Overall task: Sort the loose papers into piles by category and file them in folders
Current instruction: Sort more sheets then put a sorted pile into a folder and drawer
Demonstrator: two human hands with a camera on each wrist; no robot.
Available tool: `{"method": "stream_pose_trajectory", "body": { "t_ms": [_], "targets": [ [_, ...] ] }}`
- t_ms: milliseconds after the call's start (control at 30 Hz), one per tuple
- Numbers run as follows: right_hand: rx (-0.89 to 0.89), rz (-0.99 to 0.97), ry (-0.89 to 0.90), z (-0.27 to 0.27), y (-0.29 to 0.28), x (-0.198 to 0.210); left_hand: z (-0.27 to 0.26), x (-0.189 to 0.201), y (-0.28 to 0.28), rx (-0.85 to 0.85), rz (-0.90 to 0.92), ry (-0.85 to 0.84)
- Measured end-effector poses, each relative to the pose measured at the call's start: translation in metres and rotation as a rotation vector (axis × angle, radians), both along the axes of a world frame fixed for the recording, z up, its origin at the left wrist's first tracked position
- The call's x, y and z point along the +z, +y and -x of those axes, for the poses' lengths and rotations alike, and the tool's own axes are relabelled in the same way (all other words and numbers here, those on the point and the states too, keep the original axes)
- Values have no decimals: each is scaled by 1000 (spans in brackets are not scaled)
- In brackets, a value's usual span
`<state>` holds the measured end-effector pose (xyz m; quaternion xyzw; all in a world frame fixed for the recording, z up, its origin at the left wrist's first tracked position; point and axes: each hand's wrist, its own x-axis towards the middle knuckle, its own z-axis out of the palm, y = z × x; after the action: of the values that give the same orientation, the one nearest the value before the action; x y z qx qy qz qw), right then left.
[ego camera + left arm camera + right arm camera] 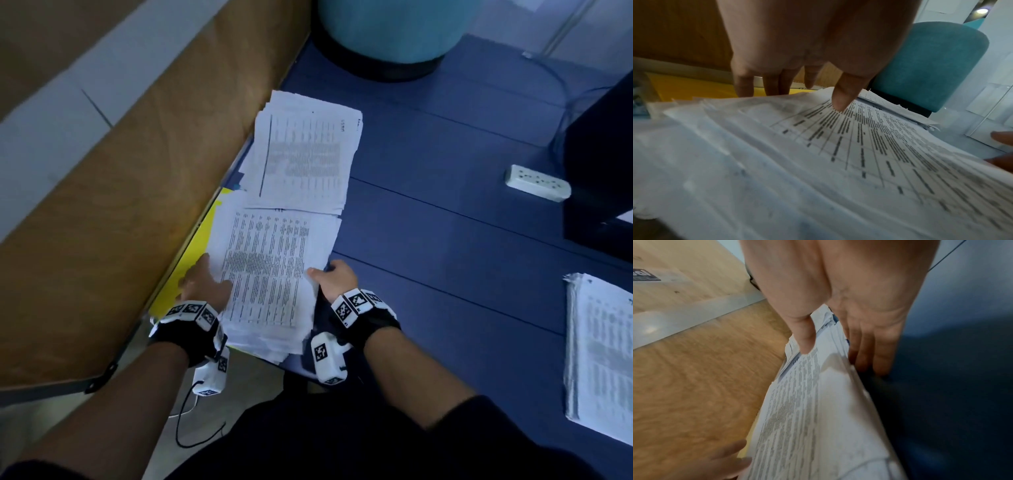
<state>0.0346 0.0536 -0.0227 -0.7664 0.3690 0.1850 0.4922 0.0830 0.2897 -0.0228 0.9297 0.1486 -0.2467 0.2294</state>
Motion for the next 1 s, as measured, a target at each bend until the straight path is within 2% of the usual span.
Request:
{"method": "stream_pose_trajectory", "body": {
  "t_ms": [200, 367, 433, 533, 567, 867, 1000],
  "targets": [
    [-129, -94, 91, -11, 9, -4, -1, 3, 5, 114, 148, -28],
    [-193, -136, 108, -13, 5, 2, 4, 5, 8, 102, 207, -33],
    [-187, -196, 97, -11, 1, 9, 4, 6, 8, 63, 173, -37],
    [30, -132, 95, -5, -6, 13, 4, 8, 6, 17, 129, -20],
    [41, -122, 75, -2, -9, 14, 3, 9, 6, 13, 121, -10],
    [-80, -103, 20, 71, -67, 13, 3, 10, -12, -145, -128, 50],
    [-81, 10, -93, 100, -106, 39, 4, 11, -24, -123, -63, 19]
  ]
}}
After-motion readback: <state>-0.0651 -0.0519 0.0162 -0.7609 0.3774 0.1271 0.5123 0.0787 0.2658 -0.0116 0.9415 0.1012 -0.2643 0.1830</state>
